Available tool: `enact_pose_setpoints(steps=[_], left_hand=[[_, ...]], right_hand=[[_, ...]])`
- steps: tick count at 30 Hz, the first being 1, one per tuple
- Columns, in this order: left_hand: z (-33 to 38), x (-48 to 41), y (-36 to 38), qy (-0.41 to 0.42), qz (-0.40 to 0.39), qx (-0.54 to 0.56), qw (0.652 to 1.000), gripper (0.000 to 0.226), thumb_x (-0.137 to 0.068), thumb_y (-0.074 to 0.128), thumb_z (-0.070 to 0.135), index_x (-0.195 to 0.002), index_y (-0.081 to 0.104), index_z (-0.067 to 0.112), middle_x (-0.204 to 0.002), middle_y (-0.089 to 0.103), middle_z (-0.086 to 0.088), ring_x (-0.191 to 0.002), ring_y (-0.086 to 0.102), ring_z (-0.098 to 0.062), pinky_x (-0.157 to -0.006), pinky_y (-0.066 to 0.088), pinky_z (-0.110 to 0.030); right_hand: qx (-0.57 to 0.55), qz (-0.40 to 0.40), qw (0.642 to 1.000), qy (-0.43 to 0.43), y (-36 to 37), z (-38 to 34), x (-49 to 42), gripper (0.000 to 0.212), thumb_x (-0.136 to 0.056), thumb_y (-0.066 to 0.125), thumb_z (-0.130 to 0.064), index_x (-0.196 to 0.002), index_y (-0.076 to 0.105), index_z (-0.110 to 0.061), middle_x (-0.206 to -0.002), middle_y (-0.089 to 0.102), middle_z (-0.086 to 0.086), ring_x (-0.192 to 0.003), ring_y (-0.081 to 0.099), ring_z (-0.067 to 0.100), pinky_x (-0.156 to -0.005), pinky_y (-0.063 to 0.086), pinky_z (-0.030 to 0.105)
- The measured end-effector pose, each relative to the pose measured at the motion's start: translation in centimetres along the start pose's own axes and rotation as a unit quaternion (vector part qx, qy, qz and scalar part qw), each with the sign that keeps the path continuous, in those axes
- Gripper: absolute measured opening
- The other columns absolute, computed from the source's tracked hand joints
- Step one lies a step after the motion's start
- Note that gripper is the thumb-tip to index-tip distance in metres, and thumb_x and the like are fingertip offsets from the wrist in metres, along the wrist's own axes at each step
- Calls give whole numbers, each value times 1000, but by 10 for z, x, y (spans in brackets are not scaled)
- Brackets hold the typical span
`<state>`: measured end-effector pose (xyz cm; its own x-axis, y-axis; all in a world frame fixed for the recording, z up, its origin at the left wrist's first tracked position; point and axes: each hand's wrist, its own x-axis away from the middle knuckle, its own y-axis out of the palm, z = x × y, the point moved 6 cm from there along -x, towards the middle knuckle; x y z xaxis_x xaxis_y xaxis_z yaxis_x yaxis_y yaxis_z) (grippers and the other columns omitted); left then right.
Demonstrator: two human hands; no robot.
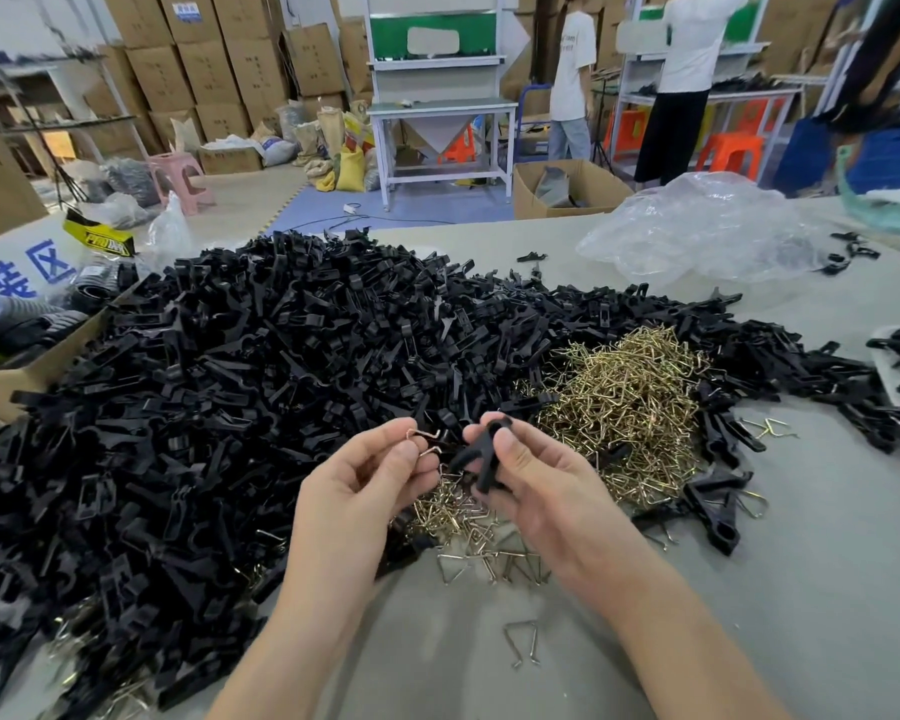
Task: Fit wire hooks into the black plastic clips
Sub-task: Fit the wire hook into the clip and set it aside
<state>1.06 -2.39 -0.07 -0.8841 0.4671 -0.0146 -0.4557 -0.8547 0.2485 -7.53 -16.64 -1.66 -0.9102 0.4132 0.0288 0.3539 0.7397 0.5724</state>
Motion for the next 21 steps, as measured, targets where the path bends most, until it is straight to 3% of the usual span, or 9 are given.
enact_pose_setpoints(steps=[5, 9, 14, 21], left_hand=[[-12, 9, 21, -78, -67, 66, 993, 21, -75, 71, 22, -90, 76, 8, -93, 75, -14, -84, 73, -19, -71, 59, -23], [-20, 14, 33, -126, -69, 105, 984, 13, -73, 71, 16, -83, 72, 7, -70, 63, -6, -60, 59, -11, -53, 51, -20], [-21, 15, 34, -148, -76, 132, 977, 22, -76, 69, 15, -93, 68, 1, -71, 65, -4, -58, 59, -10, -54, 52, -20], [-19, 14, 33, -137, -73, 120, 981, 11, -76, 70, 19, -75, 71, 9, -69, 63, -6, -58, 60, -11, -53, 53, -19]], right_hand=[[-158, 18, 987, -5, -5, -3, -2, 20, -86, 62, -9, -98, 78, -10, -110, 74, 16, -96, 73, 24, -81, 61, 33], [-163, -14, 986, -7, -1, 0, -3, 22, -91, 61, -8, -105, 78, -10, -117, 71, 18, -101, 72, 26, -84, 59, 32], [-165, -48, 985, -7, 1, 3, -3, 26, -90, 67, -12, -115, 71, -7, -120, 70, 18, -104, 71, 26, -88, 58, 33], [-187, 37, 982, -10, -11, 1, -5, 29, -88, 61, -15, -114, 67, -5, -112, 74, 16, -96, 75, 23, -75, 61, 28]])
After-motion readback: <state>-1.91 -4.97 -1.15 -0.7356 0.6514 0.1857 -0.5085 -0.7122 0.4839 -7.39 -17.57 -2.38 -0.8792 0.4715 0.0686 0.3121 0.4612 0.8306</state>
